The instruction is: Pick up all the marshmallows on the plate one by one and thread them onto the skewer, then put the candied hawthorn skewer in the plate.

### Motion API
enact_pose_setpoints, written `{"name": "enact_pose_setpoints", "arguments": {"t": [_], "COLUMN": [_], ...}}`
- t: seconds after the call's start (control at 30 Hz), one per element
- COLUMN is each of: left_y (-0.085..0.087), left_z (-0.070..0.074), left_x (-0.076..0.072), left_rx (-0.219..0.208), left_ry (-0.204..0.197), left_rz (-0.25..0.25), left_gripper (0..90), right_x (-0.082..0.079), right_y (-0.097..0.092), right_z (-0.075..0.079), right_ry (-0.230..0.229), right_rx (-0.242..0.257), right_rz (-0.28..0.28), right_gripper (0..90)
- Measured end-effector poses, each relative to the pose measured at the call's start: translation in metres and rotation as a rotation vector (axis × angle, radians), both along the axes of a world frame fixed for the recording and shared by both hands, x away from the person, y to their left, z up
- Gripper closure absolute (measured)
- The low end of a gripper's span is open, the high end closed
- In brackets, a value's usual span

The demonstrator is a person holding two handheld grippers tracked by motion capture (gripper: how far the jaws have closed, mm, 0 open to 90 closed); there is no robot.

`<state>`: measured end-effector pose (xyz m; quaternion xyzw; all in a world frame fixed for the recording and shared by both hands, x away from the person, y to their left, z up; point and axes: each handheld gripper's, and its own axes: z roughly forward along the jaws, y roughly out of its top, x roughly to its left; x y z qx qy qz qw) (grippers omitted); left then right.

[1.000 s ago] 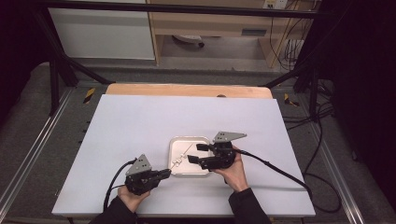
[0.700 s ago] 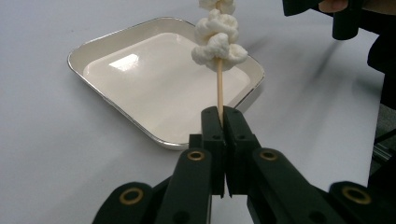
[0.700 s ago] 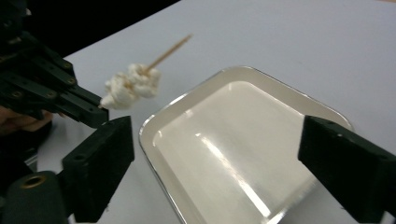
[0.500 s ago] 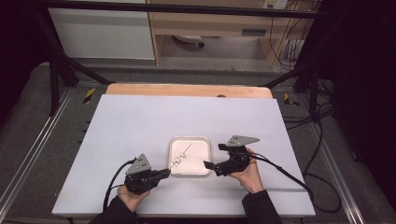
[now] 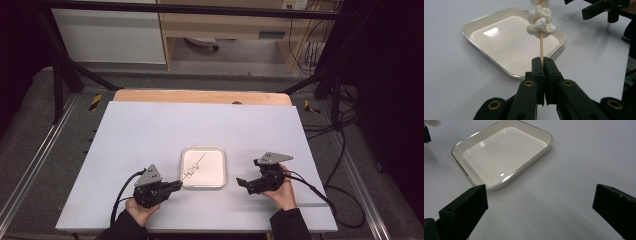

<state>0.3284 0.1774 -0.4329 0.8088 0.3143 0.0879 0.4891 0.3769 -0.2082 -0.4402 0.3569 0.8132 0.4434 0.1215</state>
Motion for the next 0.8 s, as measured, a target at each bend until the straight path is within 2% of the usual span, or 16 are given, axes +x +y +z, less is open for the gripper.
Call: {"name": "enact_pose_setpoints", "arguments": {"t": [0.07, 0.23, 0.37, 0.8], "left_y": [0.0, -0.002, -0.004, -0.007], "left_z": [0.001, 0.003, 0.005, 0.014], "left_x": [0.001, 0.004, 0.005, 0.018], "left_rx": [0.0, 0.003, 0.006, 0.022], "left_ry": [0.004, 0.016, 0.023, 0.041], "left_rz": [0.001, 0.004, 0.006, 0.052], "left_gripper": [88.2, 88.1, 88.1, 88.1], "right_x": [-0.002, -0.008, -0.01, -0.012], "right_y": [-0.007, -0.024, -0.033, -0.044], "right_z": [-0.002, -0.006, -0.009, -0.011], "right_ry": [0.003, -0.024, -0.031, -0.038], "right_rx": [-0.012, -0.027, -0.035, -0.065], "right_rz": [-0.015, -0.041, -0.038, -0.067], "right_gripper": [0.4, 0.3, 0.3, 0.3]}}
